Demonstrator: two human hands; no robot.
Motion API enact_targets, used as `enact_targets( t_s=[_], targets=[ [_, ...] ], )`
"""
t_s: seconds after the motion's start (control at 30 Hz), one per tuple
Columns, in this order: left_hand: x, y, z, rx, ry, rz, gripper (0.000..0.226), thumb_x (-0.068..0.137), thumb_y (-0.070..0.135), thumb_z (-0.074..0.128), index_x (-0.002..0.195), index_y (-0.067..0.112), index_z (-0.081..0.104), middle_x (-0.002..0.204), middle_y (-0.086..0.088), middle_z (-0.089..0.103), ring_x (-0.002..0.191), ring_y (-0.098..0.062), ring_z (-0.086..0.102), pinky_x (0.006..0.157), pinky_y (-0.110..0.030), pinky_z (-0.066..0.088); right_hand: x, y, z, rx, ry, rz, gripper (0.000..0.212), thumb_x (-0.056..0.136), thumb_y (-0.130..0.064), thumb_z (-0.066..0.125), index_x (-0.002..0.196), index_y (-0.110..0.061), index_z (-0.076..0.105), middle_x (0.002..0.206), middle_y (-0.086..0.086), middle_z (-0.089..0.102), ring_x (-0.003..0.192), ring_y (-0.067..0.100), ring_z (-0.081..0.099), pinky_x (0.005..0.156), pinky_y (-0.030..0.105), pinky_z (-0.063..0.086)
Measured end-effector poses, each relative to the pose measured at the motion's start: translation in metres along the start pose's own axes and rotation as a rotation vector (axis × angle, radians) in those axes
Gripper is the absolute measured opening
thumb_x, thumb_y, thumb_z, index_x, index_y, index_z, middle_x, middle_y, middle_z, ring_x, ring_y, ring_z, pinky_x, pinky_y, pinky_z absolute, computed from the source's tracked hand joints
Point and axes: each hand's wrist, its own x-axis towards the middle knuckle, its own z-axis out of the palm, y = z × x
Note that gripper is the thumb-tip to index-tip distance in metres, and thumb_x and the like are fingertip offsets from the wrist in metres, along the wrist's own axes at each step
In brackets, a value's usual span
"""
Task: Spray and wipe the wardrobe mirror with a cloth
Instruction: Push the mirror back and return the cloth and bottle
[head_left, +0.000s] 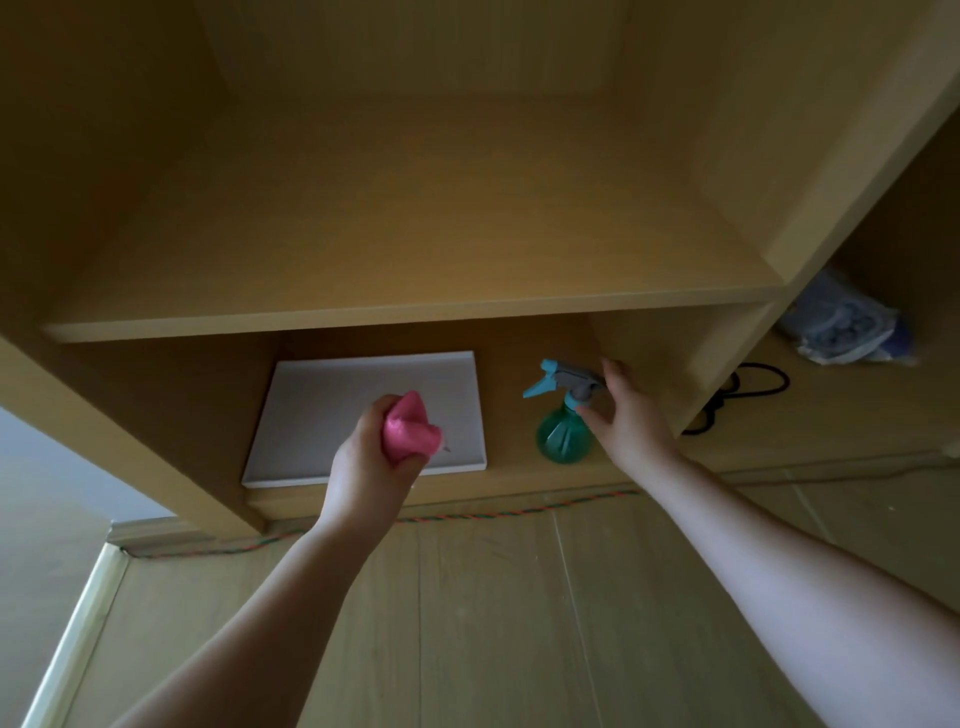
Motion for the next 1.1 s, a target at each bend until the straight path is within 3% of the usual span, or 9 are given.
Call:
enact_targets(
  t_s=[0.1, 0.27, 0.37, 0.47, 0.53, 0.77, 0.9, 1.0, 1.1],
  targets=[
    [-0.003, 0.002, 0.003, -0.015, 0.003, 0.009, 0.057, 0.072, 0.018, 0.076, 0.11, 0.049, 0.046, 0.09, 0.02, 0.061, 0.079, 0.004, 0.06, 0.065, -0.024, 0.049, -0.025, 0.01, 0.002, -0.172, 0.074, -0.122, 0.063, 0.094, -0.025, 0.06, 0.147, -0.005, 0.033, 0.15, 0.015, 0.038, 0.127, 0.031, 0.05, 0.099, 0.037, 0.047],
    [-0.001, 0.008, 0.006, -0.033, -0.007, 0.018, 0.056, 0.073, 0.019, 0.076, 0.11, 0.049, 0.046, 0.091, 0.021, 0.061, 0.08, 0.005, 0.058, 0.067, -0.027, 0.051, -0.052, 0.024, 0.012, -0.342, 0.072, -0.238, 0.049, 0.09, -0.015, 0.06, 0.136, -0.001, 0.048, 0.14, 0.021, 0.044, 0.116, 0.033, 0.057, 0.095, 0.039, 0.051],
    [0.0, 0.008, 0.008, -0.032, 0.002, 0.022, 0.056, 0.072, 0.019, 0.077, 0.114, 0.043, 0.049, 0.091, 0.021, 0.061, 0.081, 0.005, 0.058, 0.068, -0.027, 0.05, -0.053, 0.027, 0.023, -0.385, -0.06, -0.263, 0.048, 0.094, -0.018, 0.051, 0.14, -0.007, 0.045, 0.138, 0.011, 0.046, 0.119, 0.025, 0.054, 0.096, 0.034, 0.049],
    [-0.001, 0.008, 0.01, -0.028, -0.01, 0.022, 0.056, 0.072, 0.017, 0.076, 0.114, 0.042, 0.049, 0.09, 0.021, 0.06, 0.081, 0.008, 0.058, 0.066, -0.024, 0.049, -0.049, 0.028, 0.041, -0.48, -0.256, -0.307, 0.055, 0.098, -0.024, 0.046, 0.149, -0.011, 0.031, 0.153, 0.007, 0.031, 0.139, 0.023, 0.035, 0.112, 0.033, 0.033],
    [-0.002, 0.007, 0.012, -0.022, -0.012, 0.028, 0.056, 0.072, 0.017, 0.076, 0.115, 0.041, 0.049, 0.088, 0.023, 0.06, 0.082, 0.014, 0.056, 0.063, -0.019, 0.045, -0.043, 0.025, 0.05, -0.514, -0.323, -0.277, 0.059, 0.099, -0.027, 0.045, 0.152, -0.012, 0.023, 0.159, 0.007, 0.019, 0.144, 0.025, 0.026, 0.115, 0.034, 0.026],
    [-0.001, 0.004, 0.008, -0.006, 0.002, 0.022, 0.056, 0.072, 0.018, 0.076, 0.118, 0.037, 0.05, 0.089, 0.023, 0.06, 0.081, 0.006, 0.057, 0.067, -0.027, 0.05, -0.005, 0.018, 0.06, -0.598, -0.404, -0.233, 0.06, 0.1, -0.028, 0.042, 0.153, -0.012, 0.019, 0.163, 0.005, 0.002, 0.148, 0.028, 0.014, 0.117, 0.037, 0.022],
    [0.0, 0.004, 0.006, -0.017, -0.008, 0.022, 0.054, 0.074, 0.02, 0.077, 0.114, 0.042, 0.049, 0.09, 0.022, 0.061, 0.084, 0.011, 0.057, 0.065, -0.02, 0.051, 0.014, 0.016, 0.054, -0.587, -0.456, -0.199, 0.057, 0.101, -0.026, 0.04, 0.154, -0.016, 0.021, 0.163, 0.002, -0.008, 0.149, 0.027, 0.008, 0.117, 0.036, 0.02],
    [-0.001, 0.007, 0.0, -0.045, -0.042, 0.019, 0.057, 0.072, 0.016, 0.077, 0.111, 0.044, 0.046, 0.091, 0.021, 0.06, 0.082, 0.014, 0.056, 0.057, -0.01, 0.049, 0.008, 0.002, 0.047, -0.442, -0.415, -0.226, 0.052, 0.1, -0.028, 0.043, 0.151, -0.02, 0.031, 0.163, 0.0, 0.005, 0.147, 0.025, 0.018, 0.114, 0.033, 0.026],
    [-0.003, 0.011, -0.007, -0.077, -0.099, -0.011, 0.064, 0.068, 0.016, 0.08, 0.113, 0.044, 0.044, 0.094, 0.02, 0.06, 0.084, 0.014, 0.056, 0.062, -0.013, 0.05, -0.014, -0.029, 0.043, -0.048, -0.308, -0.391, 0.048, 0.096, -0.028, 0.055, 0.143, -0.023, 0.046, 0.142, -0.009, 0.043, 0.127, 0.003, 0.045, 0.104, 0.026, 0.038]
  ],
)
